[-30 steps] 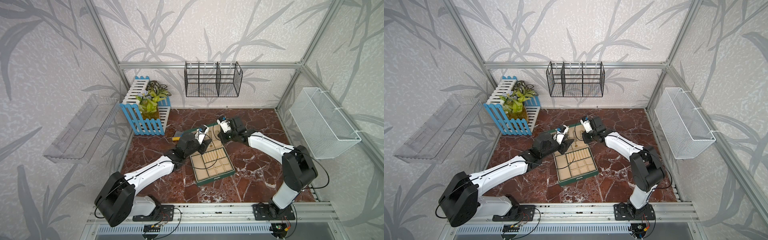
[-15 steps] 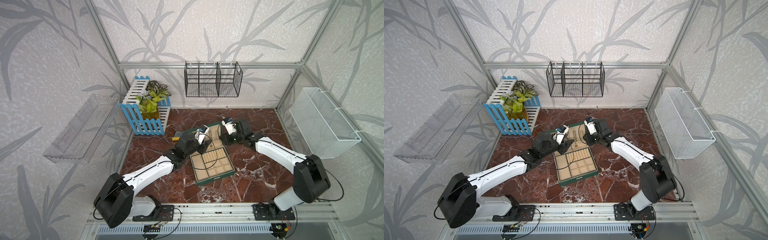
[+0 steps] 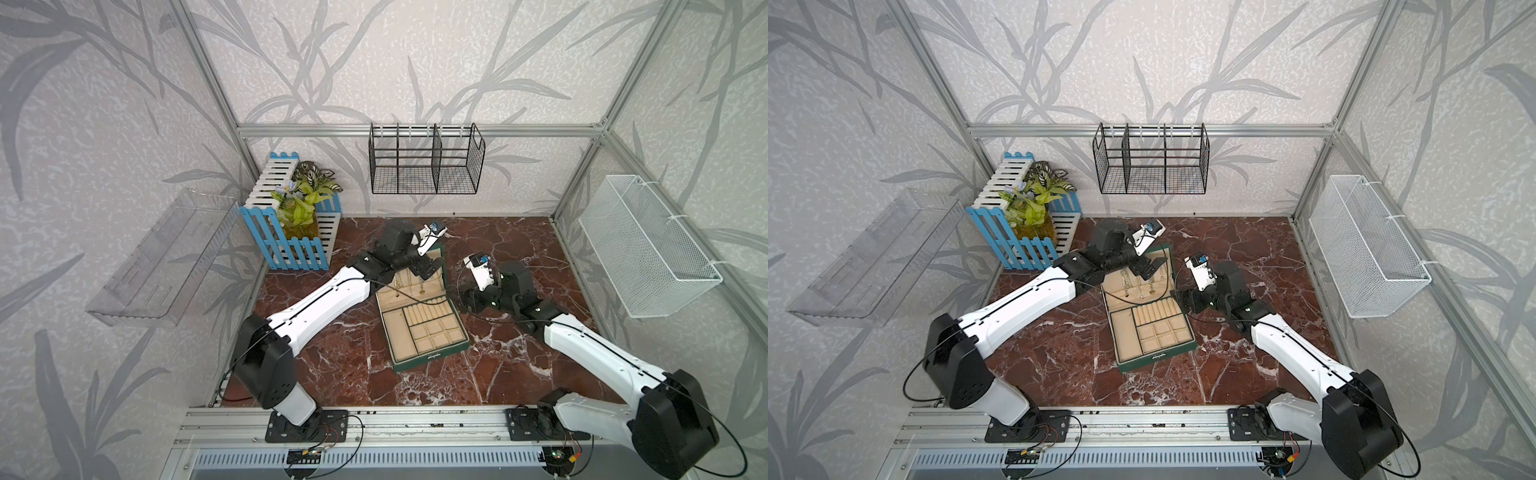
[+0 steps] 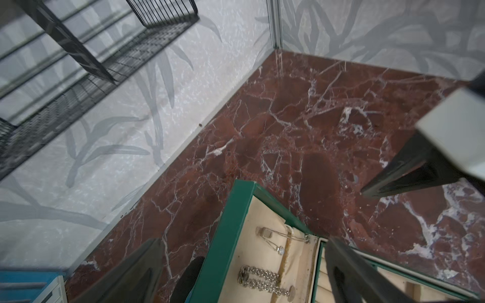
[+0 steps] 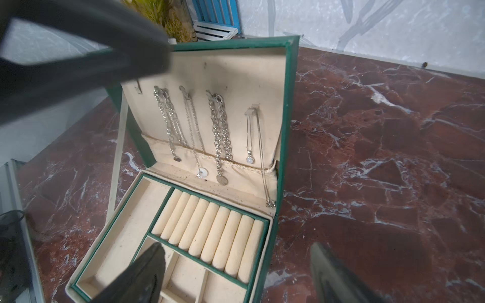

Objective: Put jewelry chain into jewelry box
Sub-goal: Adjust the necklace at the jewelry box clasp.

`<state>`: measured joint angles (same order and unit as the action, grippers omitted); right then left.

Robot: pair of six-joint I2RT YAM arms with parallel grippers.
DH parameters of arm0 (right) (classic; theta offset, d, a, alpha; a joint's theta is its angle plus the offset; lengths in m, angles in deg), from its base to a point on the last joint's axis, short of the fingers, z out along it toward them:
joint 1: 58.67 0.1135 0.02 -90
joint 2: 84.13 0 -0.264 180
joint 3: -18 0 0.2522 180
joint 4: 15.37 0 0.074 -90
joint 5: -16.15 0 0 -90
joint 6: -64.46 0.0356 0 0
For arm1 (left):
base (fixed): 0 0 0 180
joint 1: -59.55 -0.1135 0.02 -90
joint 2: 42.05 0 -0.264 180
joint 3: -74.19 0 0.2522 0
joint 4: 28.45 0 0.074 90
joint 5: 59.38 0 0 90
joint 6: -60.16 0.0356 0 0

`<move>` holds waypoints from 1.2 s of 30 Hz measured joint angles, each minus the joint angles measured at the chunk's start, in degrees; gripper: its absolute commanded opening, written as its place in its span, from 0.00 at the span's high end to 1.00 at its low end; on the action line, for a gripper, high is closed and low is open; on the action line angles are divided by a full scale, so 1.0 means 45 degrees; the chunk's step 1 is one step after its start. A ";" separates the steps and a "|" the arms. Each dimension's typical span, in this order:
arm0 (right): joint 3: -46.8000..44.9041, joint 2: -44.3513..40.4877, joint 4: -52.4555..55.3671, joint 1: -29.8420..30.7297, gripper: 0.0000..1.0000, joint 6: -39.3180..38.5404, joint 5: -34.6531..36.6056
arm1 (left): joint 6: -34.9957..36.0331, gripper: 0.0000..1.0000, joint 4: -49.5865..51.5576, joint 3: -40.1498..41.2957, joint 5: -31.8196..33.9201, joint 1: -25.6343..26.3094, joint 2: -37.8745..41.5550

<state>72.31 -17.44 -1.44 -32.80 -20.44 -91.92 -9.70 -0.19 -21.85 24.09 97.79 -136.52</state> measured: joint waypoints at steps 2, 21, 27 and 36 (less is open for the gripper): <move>-0.0214 -0.0248 -0.0131 0.0000 0.09 0.0019 -0.0034 | 0.0306 0.00 0.0758 -0.0661 0.0073 0.0000 -0.0801; -0.1384 -0.1263 -0.0801 0.0000 0.08 0.0724 -0.0209 | 0.1661 0.25 0.2584 -0.2540 0.2229 0.0228 -0.2832; -0.1447 -0.1297 -0.0860 0.0000 0.08 0.0821 -0.0204 | 0.1705 0.38 0.2579 -0.2540 0.2336 0.0291 -0.2832; -0.1768 -0.1681 -0.0869 0.0000 0.08 0.1010 -0.0063 | 0.1826 0.52 0.2273 -0.2526 0.2511 0.0287 -0.2832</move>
<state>64.36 -25.00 -5.35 -32.80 -15.89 -92.20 -1.48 10.04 -33.21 35.39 99.08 -149.27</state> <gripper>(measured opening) 0.916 0.490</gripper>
